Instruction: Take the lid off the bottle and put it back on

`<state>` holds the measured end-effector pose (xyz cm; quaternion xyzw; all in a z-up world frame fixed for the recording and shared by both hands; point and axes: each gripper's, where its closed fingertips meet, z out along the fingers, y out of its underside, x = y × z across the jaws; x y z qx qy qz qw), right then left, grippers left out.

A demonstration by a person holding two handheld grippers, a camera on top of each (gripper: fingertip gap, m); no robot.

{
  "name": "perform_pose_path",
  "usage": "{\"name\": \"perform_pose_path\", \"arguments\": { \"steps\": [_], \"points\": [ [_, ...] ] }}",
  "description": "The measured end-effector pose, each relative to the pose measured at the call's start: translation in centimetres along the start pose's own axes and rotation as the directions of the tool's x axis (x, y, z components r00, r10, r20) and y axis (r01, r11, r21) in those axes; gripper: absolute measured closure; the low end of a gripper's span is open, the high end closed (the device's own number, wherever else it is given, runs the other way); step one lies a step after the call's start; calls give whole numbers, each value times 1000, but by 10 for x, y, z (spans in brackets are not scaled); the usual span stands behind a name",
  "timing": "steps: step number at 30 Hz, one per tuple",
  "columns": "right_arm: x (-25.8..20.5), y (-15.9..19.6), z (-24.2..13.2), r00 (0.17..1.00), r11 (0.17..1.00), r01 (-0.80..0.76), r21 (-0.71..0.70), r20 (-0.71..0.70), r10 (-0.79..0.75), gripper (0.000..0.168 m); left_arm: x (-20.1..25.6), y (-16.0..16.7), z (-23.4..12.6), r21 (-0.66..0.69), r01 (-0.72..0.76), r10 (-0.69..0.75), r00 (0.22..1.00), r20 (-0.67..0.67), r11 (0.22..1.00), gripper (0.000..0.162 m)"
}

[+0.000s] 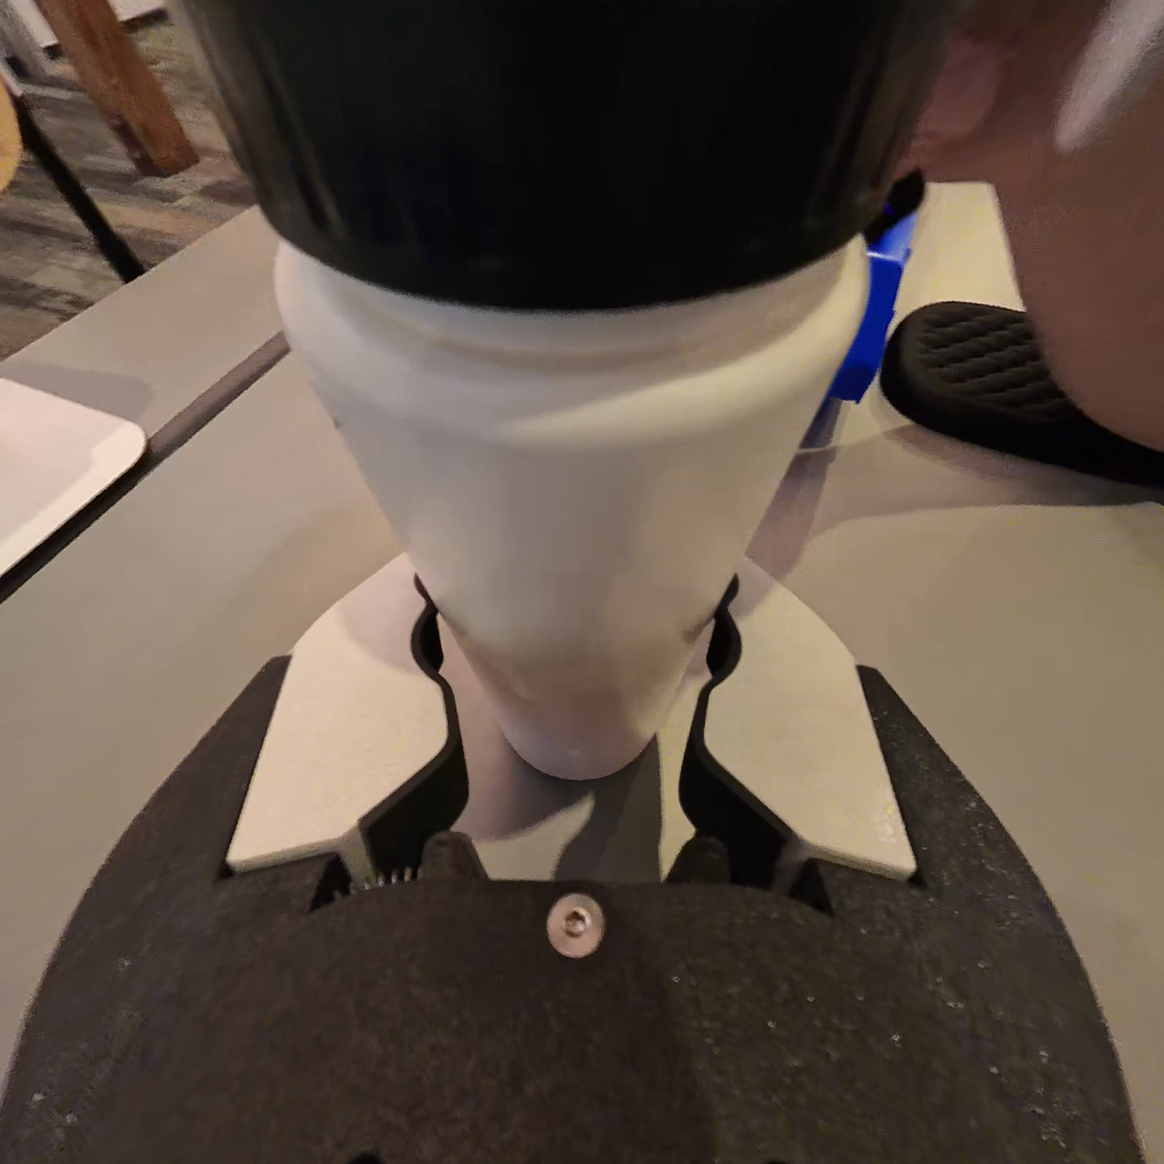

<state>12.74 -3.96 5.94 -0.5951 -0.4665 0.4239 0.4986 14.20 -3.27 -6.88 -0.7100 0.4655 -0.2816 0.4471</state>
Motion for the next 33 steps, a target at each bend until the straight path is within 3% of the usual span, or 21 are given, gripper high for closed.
{"name": "perform_pose_path", "arguments": {
  "steps": [5, 9, 15, 19, 21, 25, 28, 30, 33],
  "points": [
    [-11, 16, 5, 995, 996, 46, -75, 96, -38, 91, 14, -2, 3, 7, -37, 38, 997, -65, 999, 78],
    [-8, 21, 13, 996, 990, 92, -111, 28, -89, 94, 13, -1, 3, -2, -42, 42, 998, -46, 999, 78],
    [13, 19, 24, 962, 997, -28, -67, -274, 9, 94, -9, 1, -1, -21, 50, -47, 993, 107, 999, 78],
    [12, 17, 28, 912, 999, 6, -35, -409, -20, 94, -14, 3, -5, -34, 69, -61, 981, 186, 997, 78],
    [10, 17, 28, 930, 998, 20, -57, -364, -40, 94, -14, 3, -5, -37, 59, -52, 983, 174, 998, 78],
    [0, 15, 21, 994, 997, 30, -75, -106, -38, 84, -9, 3, -2, -36, 36, -32, 995, 97, 999, 78],
    [1, 6, 11, 1000, 999, 18, 32, -4, -18, 85, -1, 1, 0, -27, 15, -14, 999, 40, 1000, 78],
    [-4, 4, 10, 998, 997, -12, 72, 67, 7, 95, 1, 1, 1, -27, 12, -11, 999, 35, 1000, 78],
    [-3, 5, 9, 998, 998, -6, 62, 60, 3, 99, 2, 1, 1, -25, 7, -6, 1000, 30, 1000, 78]
  ]
}}
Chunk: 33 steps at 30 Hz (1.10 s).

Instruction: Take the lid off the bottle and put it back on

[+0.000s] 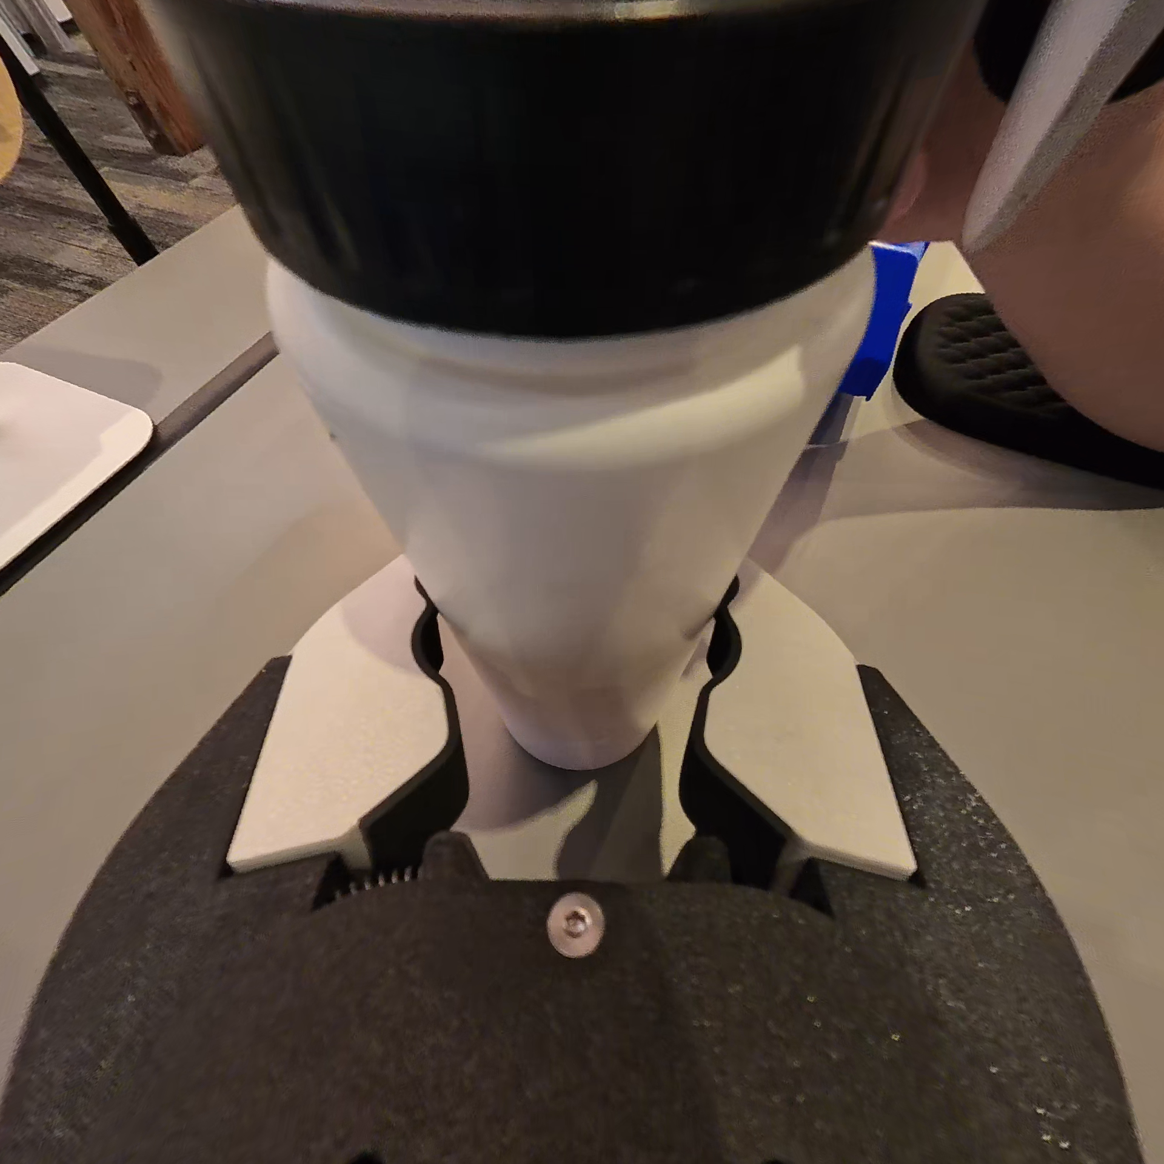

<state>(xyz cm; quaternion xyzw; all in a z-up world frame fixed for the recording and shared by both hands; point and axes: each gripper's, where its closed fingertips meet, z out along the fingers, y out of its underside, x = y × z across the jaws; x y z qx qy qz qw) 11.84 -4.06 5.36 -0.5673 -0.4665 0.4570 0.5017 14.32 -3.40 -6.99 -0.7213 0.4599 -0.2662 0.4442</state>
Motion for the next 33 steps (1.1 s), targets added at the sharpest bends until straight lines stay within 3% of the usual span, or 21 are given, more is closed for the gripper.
{"name": "perform_pose_path", "arguments": {
  "steps": [5, 13, 20, 24, 27, 33],
  "points": [
    [-2, 4, 0, 995, 993, 95, -69, -32, -98, 86, 1, 0, 0, -2, -1, 1, 1000, -2, 1000, 78],
    [0, 14, 4, 996, 991, 81, -103, -34, -85, 95, 3, 0, 0, -4, -9, 9, 1000, -5, 1000, 78],
    [18, 14, 17, 924, 997, -33, -65, -383, 6, 96, -20, 4, -6, -30, 83, -77, 984, 159, 996, 78],
    [17, 14, 18, 872, 998, 17, -53, -488, -41, 96, -20, 5, -7, -31, 84, -77, 981, 176, 996, 78],
    [14, 11, 19, 912, 991, 72, -115, -395, -112, 93, -20, 4, -7, -25, 73, -69, 987, 143, 997, 78],
    [3, -8, -9, 996, 998, 57, -16, -64, -58, 89, -7, 2, -2, -6, 20, -20, 1000, 10, 1000, 78]
  ]
}}
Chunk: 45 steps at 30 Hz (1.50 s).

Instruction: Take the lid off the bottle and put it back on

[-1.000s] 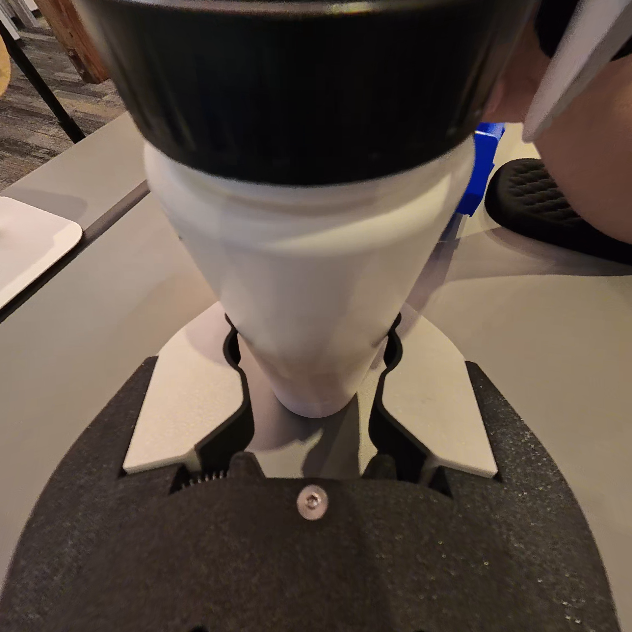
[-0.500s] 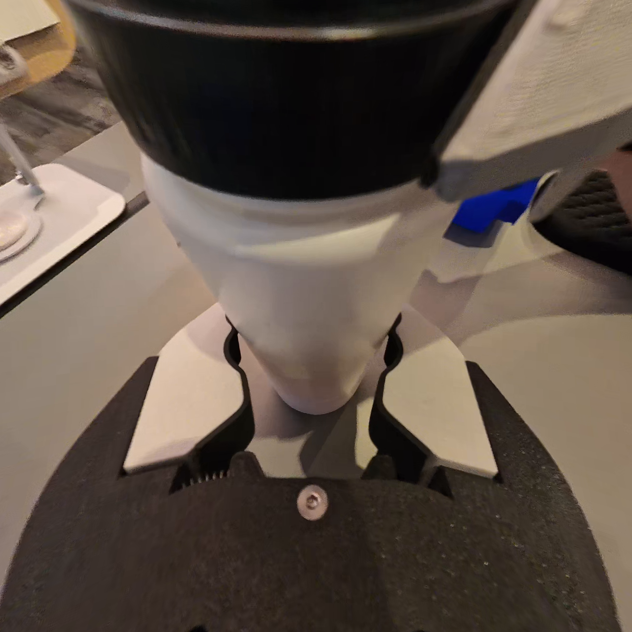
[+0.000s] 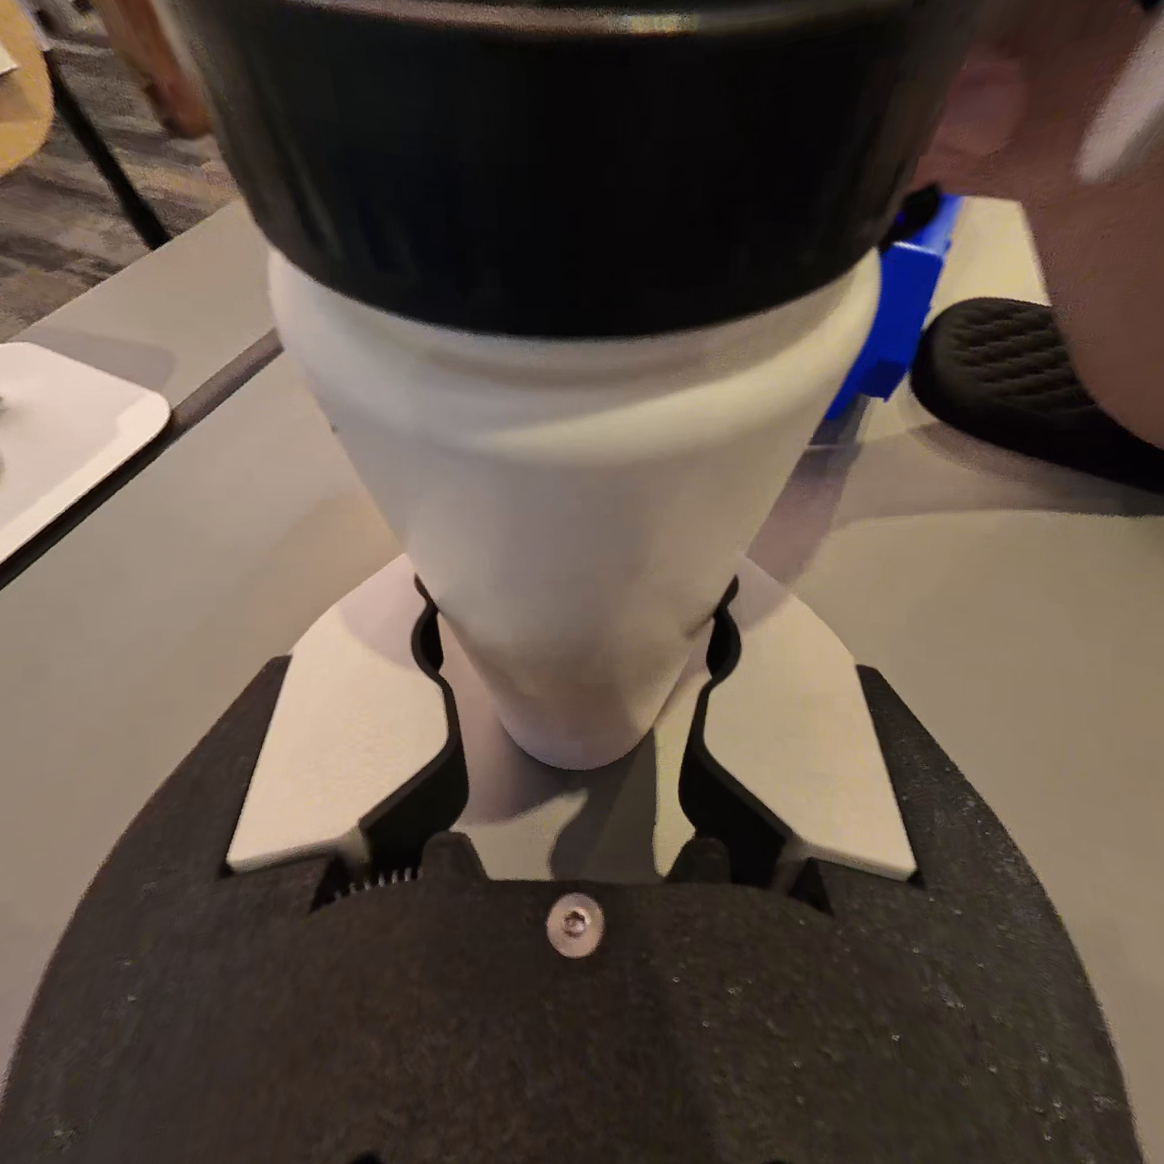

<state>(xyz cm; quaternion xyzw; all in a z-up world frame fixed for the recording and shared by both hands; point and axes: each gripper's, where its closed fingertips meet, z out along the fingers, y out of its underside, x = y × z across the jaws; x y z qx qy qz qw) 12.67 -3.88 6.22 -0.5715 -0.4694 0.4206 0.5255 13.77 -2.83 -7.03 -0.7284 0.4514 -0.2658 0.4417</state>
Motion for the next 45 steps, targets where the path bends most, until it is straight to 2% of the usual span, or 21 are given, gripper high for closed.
{"name": "perform_pose_path", "arguments": {
  "steps": [4, 5, 6, 9, 13, 17, 20, 22, 27, 31, 33, 35, 39, 42, 45],
  "points": [
    [-8, 13, -1, 993, 999, -14, -45, 119, 19, 90, 9, -1, 2, 6, -26, 27, 999, -47, 1000, 78],
    [-7, 16, 2, 994, 998, 7, -60, 107, -1, 90, 10, -1, 2, 5, -31, 31, 998, -53, 1000, 78],
    [-7, 17, 3, 995, 997, 37, -61, 90, -31, 99, 13, -1, 2, 7, -41, 42, 997, -66, 999, 78],
    [-8, 17, 5, 997, 995, 48, -83, 59, -43, 100, 13, -2, 2, 10, -53, 54, 998, -45, 999, 78],
    [0, 17, 11, 996, 992, 34, -118, -78, -43, 100, 3, -1, 1, -3, -21, 21, 1000, 19, 1000, 78],
    [13, 17, 19, 953, 994, -76, -73, -298, 51, 99, -10, 1, -2, -4, 48, -47, 994, 101, 999, 79],
    [10, 16, 21, 935, 997, -39, -65, -353, 13, 100, -12, 2, -4, -14, 48, -46, 991, 126, 999, 78],
    [8, 15, 21, 954, 996, 0, -93, -299, -28, 100, -12, 2, -3, -2, 40, -39, 994, 104, 999, 78],
    [-4, 5, 5, 999, 998, 40, -49, -16, -41, 90, 4, 0, 1, 7, -17, 18, 999, -29, 1000, 78],
    [-9, 10, -1, 996, 998, 19, -55, 89, -14, 90, 17, -2, 2, 18, -56, 57, 993, -100, 998, 78],
    [-10, 16, 2, 996, 996, 28, -90, 91, -20, 90, 18, -2, 3, 17, -59, 60, 993, -106, 998, 78],
    [-9, 20, 7, 997, 993, 31, -113, 67, -24, 95, 19, -2, 3, 16, -60, 62, 993, -106, 998, 78],
    [-3, 20, 12, 1000, 992, -6, -123, -13, 4, 96, 14, -1, 2, 6, -32, 32, 997, -67, 999, 78],
    [6, 21, 18, 983, 990, -42, -132, -182, 17, 96, 2, 0, 0, -18, 1, 0, 1000, 19, 1000, 78],
    [11, 20, 22, 931, 994, -60, -90, -364, 23, 96, -6, 2, -2, -25, 37, -35, 995, 90, 999, 79]
  ]
}}
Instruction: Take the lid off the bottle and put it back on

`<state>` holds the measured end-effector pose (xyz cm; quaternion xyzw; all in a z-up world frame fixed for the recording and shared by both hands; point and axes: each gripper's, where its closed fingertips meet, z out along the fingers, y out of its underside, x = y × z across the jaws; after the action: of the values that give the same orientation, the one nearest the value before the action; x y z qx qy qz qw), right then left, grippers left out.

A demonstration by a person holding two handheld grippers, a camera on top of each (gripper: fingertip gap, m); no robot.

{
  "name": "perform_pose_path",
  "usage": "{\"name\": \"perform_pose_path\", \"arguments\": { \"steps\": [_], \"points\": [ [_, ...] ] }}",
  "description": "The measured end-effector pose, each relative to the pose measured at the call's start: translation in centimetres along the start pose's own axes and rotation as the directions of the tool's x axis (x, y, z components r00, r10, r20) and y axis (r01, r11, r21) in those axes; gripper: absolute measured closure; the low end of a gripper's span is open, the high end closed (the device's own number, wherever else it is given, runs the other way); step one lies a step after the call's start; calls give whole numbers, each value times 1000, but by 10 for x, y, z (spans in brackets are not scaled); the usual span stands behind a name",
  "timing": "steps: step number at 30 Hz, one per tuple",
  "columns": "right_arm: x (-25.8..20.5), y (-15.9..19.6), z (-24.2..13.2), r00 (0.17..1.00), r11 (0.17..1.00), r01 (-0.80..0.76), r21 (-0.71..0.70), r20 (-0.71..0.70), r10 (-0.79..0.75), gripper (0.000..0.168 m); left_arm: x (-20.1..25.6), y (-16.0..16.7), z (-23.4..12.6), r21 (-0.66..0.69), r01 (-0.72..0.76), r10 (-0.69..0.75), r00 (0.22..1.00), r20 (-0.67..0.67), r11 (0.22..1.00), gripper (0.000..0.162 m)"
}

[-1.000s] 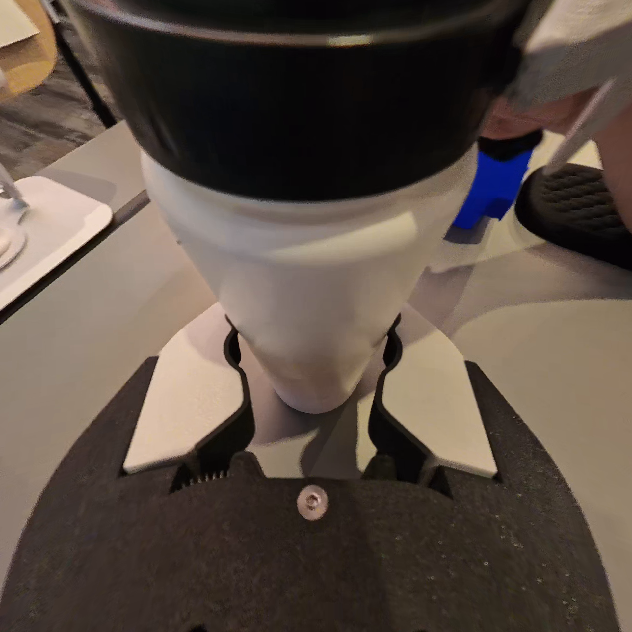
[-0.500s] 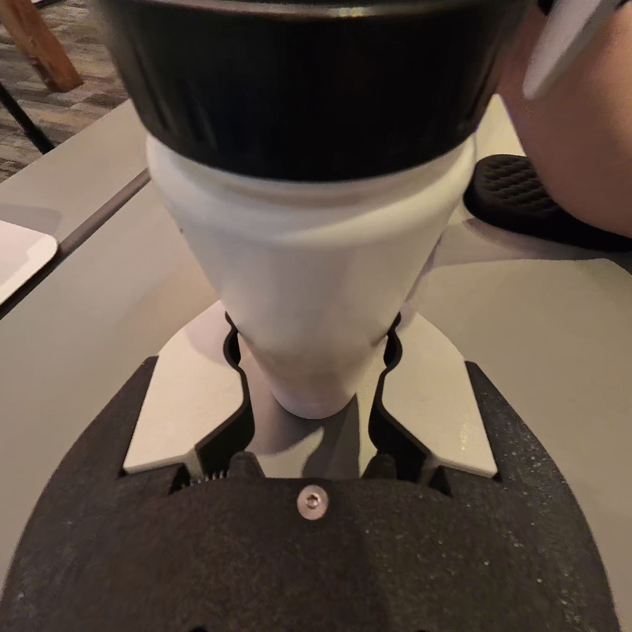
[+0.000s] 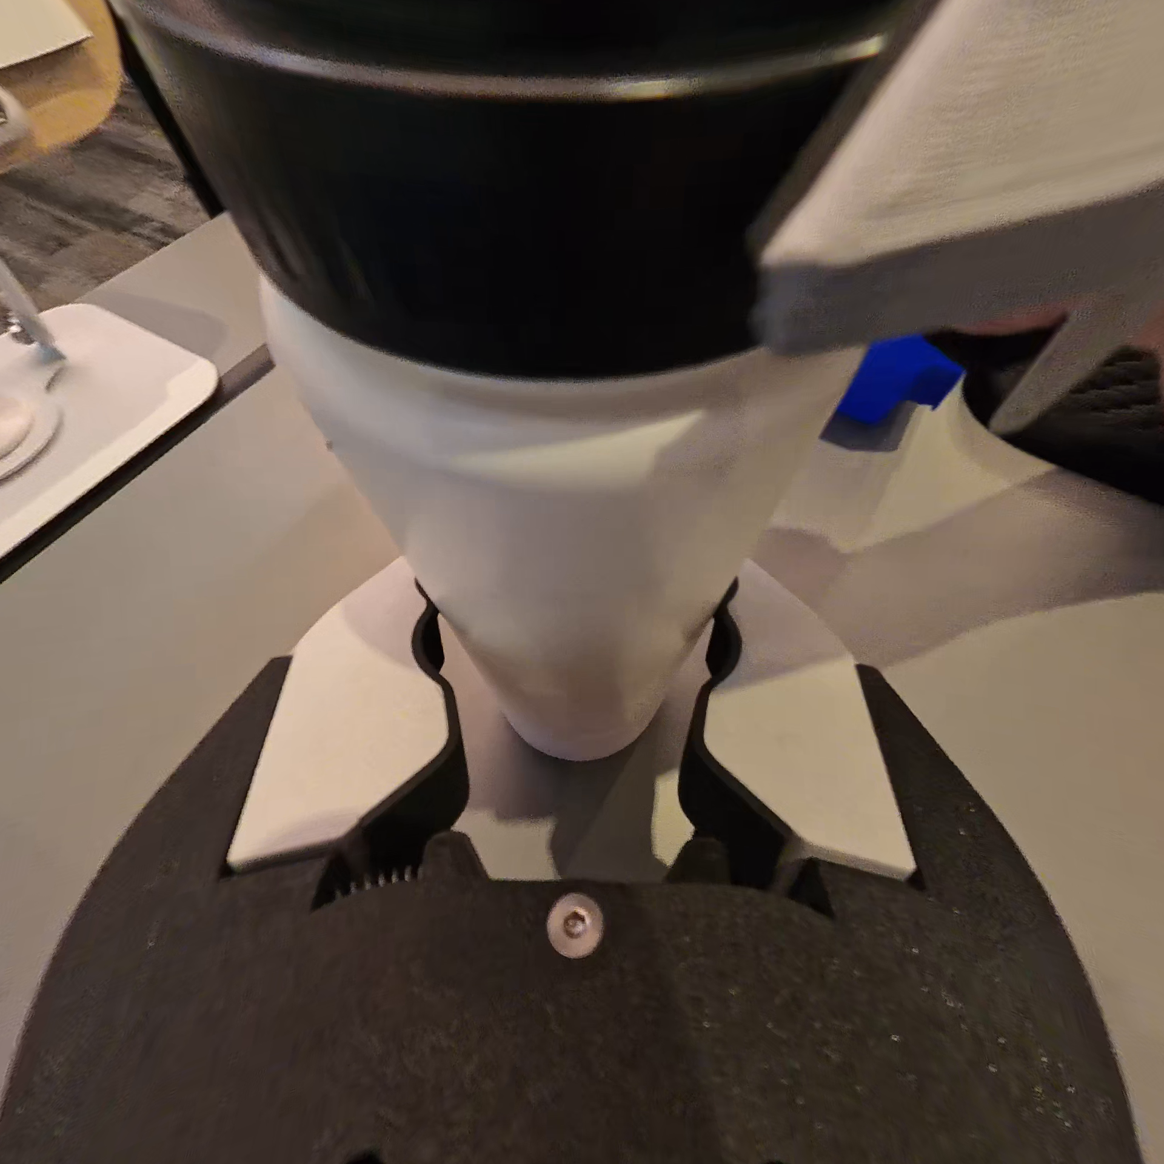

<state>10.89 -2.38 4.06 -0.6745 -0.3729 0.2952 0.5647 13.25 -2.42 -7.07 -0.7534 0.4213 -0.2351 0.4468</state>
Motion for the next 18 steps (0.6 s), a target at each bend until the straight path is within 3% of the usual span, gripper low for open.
{"name": "perform_pose_path", "arguments": {
  "steps": [4, 11, 16, 18],
  "points": [
    [-1, -1, 1, 999, 1000, 9, 27, -43, -8, 96, -2, 1, -1, -12, 5, -5, 1000, 30, 1000, 78],
    [-6, -8, -19, 942, 997, 63, 40, 326, -73, 89, 11, -1, 1, 10, -41, 41, 996, -85, 999, 78],
    [-15, 5, -26, 882, 993, 114, 9, 459, -105, 91, 31, -3, 3, 38, -92, 98, 977, -191, 995, 78],
    [-17, 8, -25, 884, 987, 162, 11, 442, -150, 94, 33, -3, 3, 42, -102, 108, 975, -197, 994, 78]
  ]
}}
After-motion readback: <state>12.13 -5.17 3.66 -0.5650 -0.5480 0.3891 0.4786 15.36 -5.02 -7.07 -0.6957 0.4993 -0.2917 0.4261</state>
